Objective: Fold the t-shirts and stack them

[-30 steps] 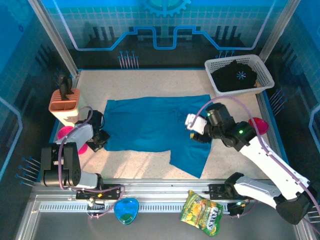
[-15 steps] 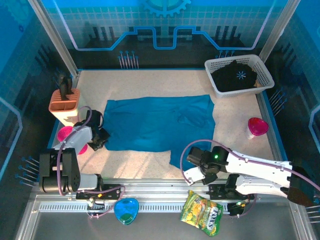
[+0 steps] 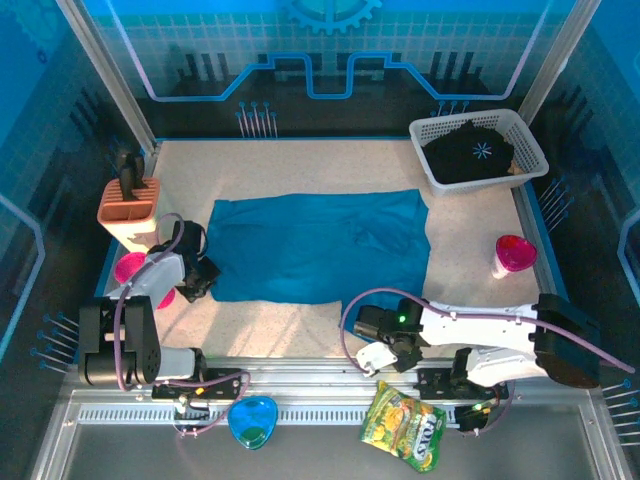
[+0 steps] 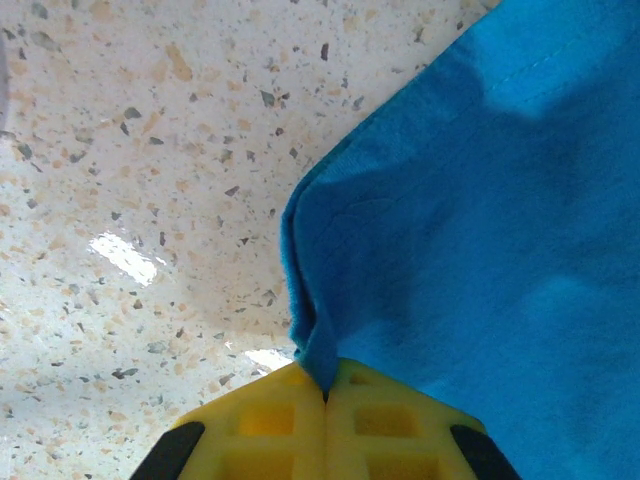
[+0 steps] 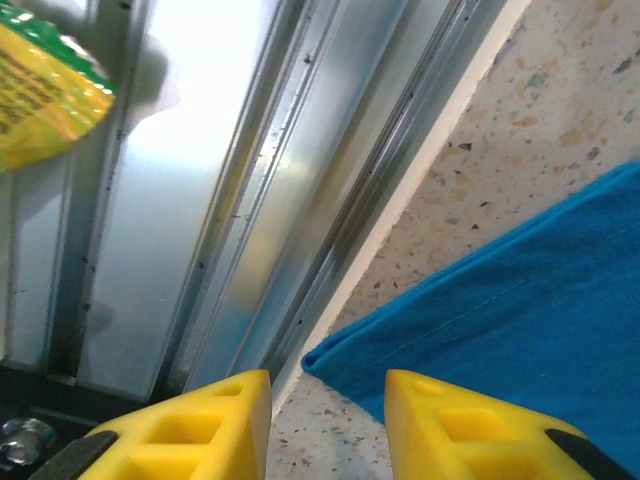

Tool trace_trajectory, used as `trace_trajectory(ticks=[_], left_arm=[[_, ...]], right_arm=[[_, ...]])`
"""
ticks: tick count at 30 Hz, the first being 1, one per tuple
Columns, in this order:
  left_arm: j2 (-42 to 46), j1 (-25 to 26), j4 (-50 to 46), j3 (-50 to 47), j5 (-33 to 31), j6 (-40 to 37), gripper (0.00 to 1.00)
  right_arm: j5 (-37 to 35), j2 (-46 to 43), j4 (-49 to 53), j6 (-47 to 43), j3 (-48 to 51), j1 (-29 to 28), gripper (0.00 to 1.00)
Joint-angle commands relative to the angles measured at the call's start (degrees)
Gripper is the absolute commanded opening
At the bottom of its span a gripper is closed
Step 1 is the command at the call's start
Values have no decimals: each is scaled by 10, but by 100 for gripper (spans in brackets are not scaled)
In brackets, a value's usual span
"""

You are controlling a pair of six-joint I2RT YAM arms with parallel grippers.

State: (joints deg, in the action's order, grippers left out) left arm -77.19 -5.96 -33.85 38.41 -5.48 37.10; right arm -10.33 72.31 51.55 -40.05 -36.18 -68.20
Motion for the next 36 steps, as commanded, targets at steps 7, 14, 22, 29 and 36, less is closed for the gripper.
trace_trajectory(ticks=[7, 14, 22, 29, 36], left_arm=[[-16, -6, 9, 1, 12, -13, 0], [-11, -6, 6, 3, 12, -15, 0], [-7, -6, -2, 7, 13, -12, 0], [3, -5, -42, 34, 8, -22, 0], [20, -3, -76, 81, -10, -24, 0]], right_arm=[[-26, 82, -14, 19, -10, -9, 34], [-44, 92, -10, 11, -19, -7, 19], [-67, 14, 0, -5, -20, 26, 0], [-92, -99, -12, -24, -39, 106, 0], [-149, -144, -89, -60, -86, 205, 0]])
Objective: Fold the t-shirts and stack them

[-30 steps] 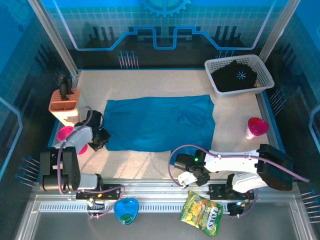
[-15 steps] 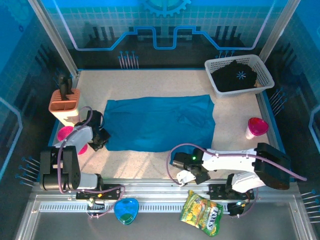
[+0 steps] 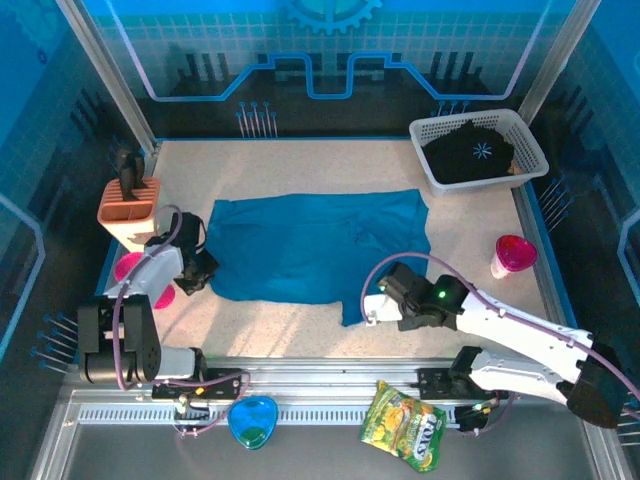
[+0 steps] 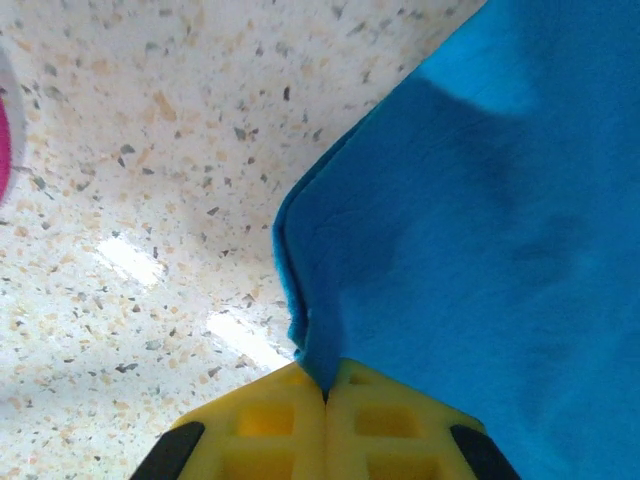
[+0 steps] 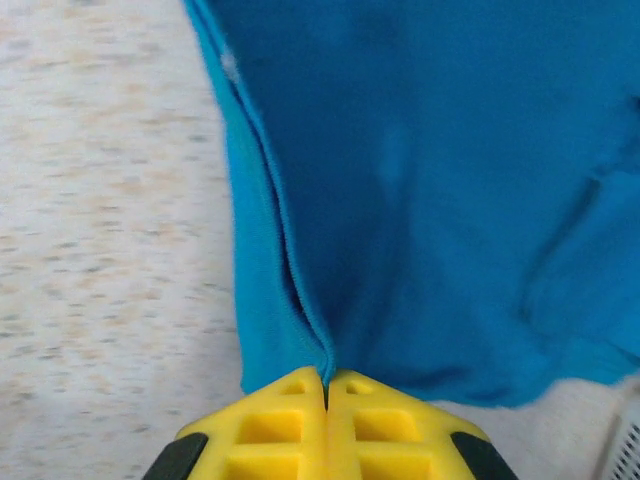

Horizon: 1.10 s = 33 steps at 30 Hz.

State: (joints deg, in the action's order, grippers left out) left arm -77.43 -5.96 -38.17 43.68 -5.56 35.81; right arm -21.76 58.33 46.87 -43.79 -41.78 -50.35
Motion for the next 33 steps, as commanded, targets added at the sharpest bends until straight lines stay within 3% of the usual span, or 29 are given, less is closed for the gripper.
trace_trajectory(ticks=[1, 12, 22, 33], left_arm=[[24, -3, -37, 36, -14, -12, 0], [-10, -3, -43, 98, -36, -18, 0], [-94, -3, -46, 167, -53, -19, 0], [-168, -3, -40, 206, -82, -13, 0]], right_arm=[[-42, 1, -51, -26, -43, 39, 0], [-110, 83, -223, -65, -128, 145, 0], [-37, 187, -314, -121, -183, 232, 0], [18, 304, -368, -135, -239, 282, 0]])
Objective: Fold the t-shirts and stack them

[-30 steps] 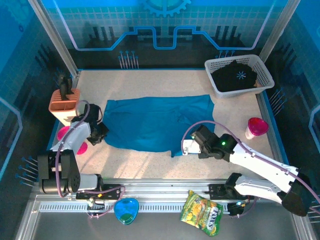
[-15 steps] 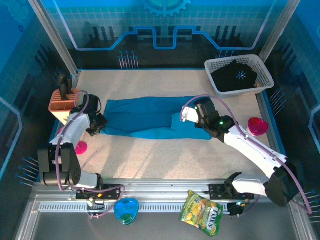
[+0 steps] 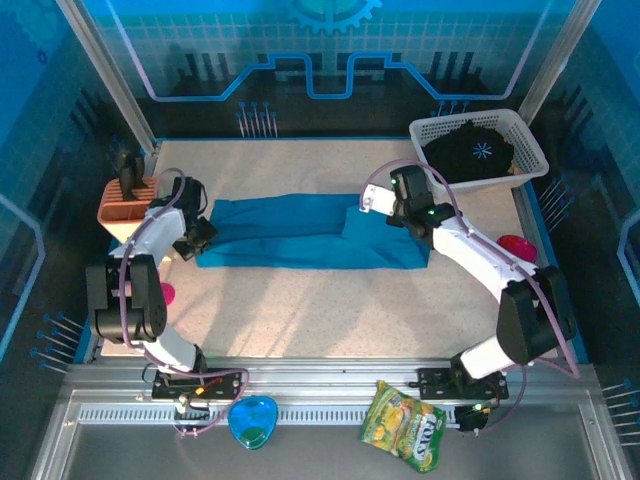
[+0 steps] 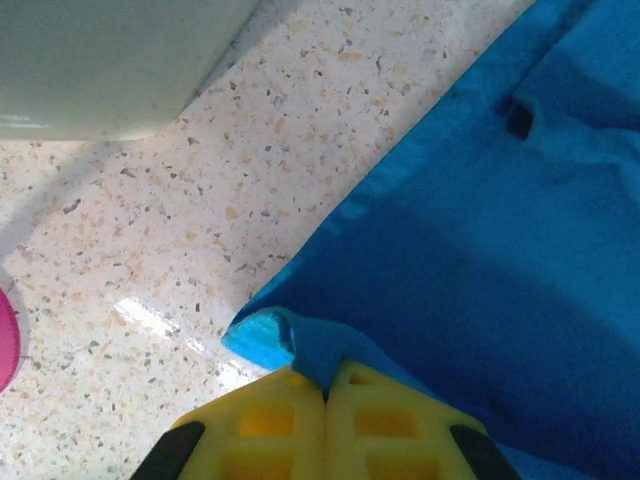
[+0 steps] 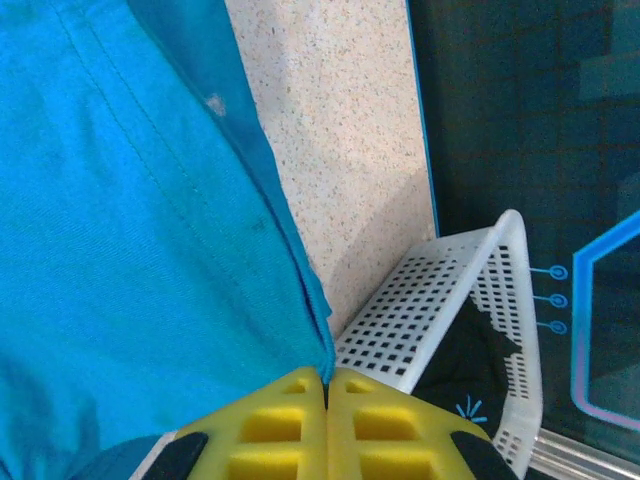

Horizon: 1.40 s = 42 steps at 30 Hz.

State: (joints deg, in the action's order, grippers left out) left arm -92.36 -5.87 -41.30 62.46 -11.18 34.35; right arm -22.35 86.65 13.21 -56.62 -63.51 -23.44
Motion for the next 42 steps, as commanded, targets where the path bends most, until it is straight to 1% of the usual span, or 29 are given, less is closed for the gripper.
trace_trajectory(ticks=[1, 8, 14, 16, 18, 22, 23, 24, 28, 30, 33, 35, 36, 38, 40, 42], left_arm=[[-29, -4, -6, 20, -26, 3, 0], [-88, -4, 7, 39, -35, 7, 0], [-96, -2, 16, 48, -36, 5, 13], [-97, -1, 13, 52, -35, 3, 18], [-95, 1, 12, 56, -35, 1, 24], [-85, 5, 11, 59, -30, -2, 33], [-81, 8, 11, 60, -29, -2, 35], [-77, 10, 9, 62, -29, -2, 37], [-64, 17, 3, 67, -29, -4, 46], [-55, 20, 3, 67, -24, -5, 56], [-33, 23, 16, 61, -2, -15, 75], [-14, 29, 25, 56, 8, -25, 82], [-1, 33, 30, 54, 13, -32, 82], [22, 40, 39, 53, 23, -49, 71], [43, 47, 44, 56, 30, -65, 66], [54, 53, 47, 69, 43, -82, 57]], right_arm=[[23, 30, -35, -5, -25, 15, 0], [-8, 100, -56, 39, -47, 26, 0], [-42, 163, -84, 91, -62, 29, 0], [-59, 186, -88, 112, -72, 30, 0], [-82, 207, -93, 137, -86, 33, 0], [-119, 234, -90, 200, -108, 43, 0], [-128, 238, -89, 220, -113, 46, 5], [-131, 239, -85, 239, -117, 50, 14], [-131, 229, -82, 294, -115, 54, 39], [-115, 214, -72, 322, -111, 54, 49], [-88, 181, -33, 375, -110, 54, 54], [-72, 153, -5, 414, -109, 54, 56], [-64, 138, 16, 439, -110, 55, 57], [-49, 109, 70, 492, -118, 54, 58], [-24, 86, 125, 546, -125, 55, 60], [15, 66, 179, 605, -130, 55, 64]])
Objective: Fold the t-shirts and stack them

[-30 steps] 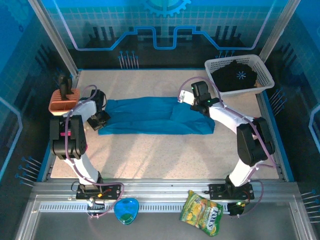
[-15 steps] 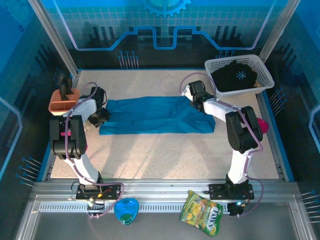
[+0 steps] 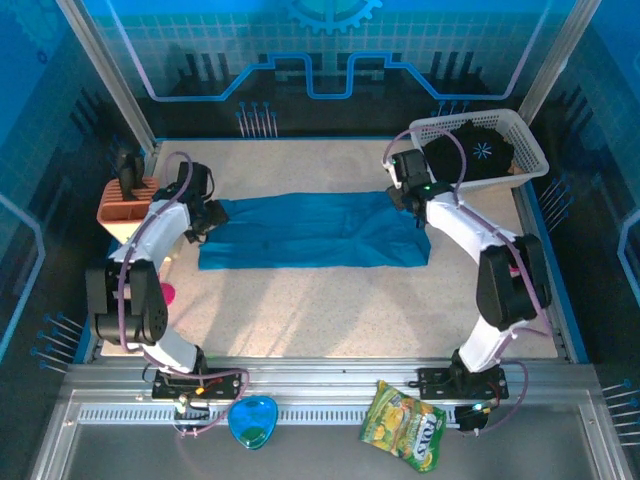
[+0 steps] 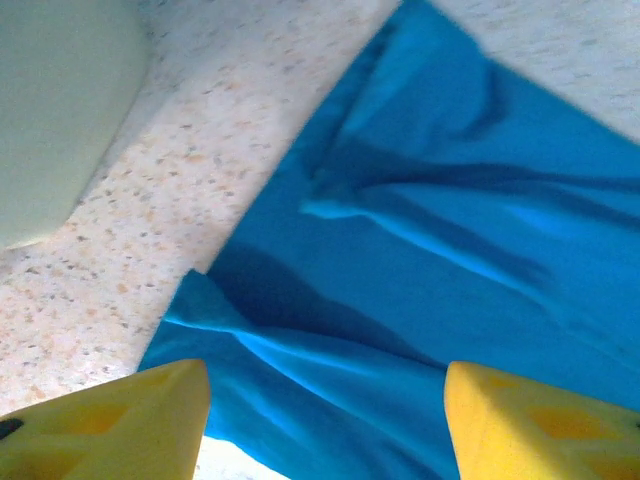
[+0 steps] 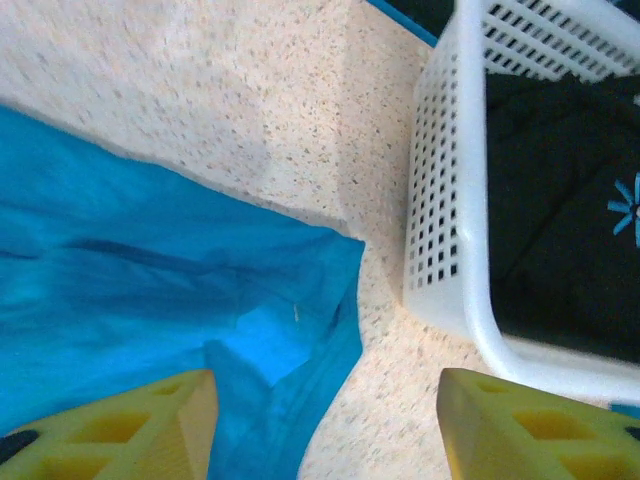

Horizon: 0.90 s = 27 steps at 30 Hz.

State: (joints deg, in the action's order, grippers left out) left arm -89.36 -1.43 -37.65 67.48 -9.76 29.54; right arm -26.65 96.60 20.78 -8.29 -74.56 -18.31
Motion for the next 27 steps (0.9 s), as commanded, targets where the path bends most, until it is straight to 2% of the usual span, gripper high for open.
trace_trajectory(ticks=[1, 4, 7, 9, 12, 13, 16, 17, 21, 27], left_arm=[[24, 12, 10, 29, 34, -42, 49], [-10, 15, -8, 74, 58, -56, 22], [-73, 23, -36, 137, 72, -67, 1], [-117, 33, -43, 177, 70, -79, 0], [-185, 43, -49, 236, 59, -91, 0], [-209, 44, -53, 258, 53, -94, 0], [-274, 44, -68, 314, 42, -100, 0], [-294, 44, -73, 332, 43, -101, 0], [-342, 45, -81, 357, 48, -97, 0], [-377, 47, -88, 322, 47, -83, 0]], right_arm=[[86, -42, 126, 157, -18, 4, 64], [183, -63, 155, 218, 1, 3, 64], [241, -73, 165, 259, 27, 2, 59], [259, -76, 167, 288, 42, 0, 54], [285, -79, 151, 334, 78, -6, 40], [291, -78, 140, 348, 92, -7, 34], [289, -67, 120, 383, 120, -13, 4], [286, -60, 119, 394, 124, -14, 0], [260, -38, 104, 417, 133, -18, 0], [217, 33, 108, 421, 100, -15, 0]])
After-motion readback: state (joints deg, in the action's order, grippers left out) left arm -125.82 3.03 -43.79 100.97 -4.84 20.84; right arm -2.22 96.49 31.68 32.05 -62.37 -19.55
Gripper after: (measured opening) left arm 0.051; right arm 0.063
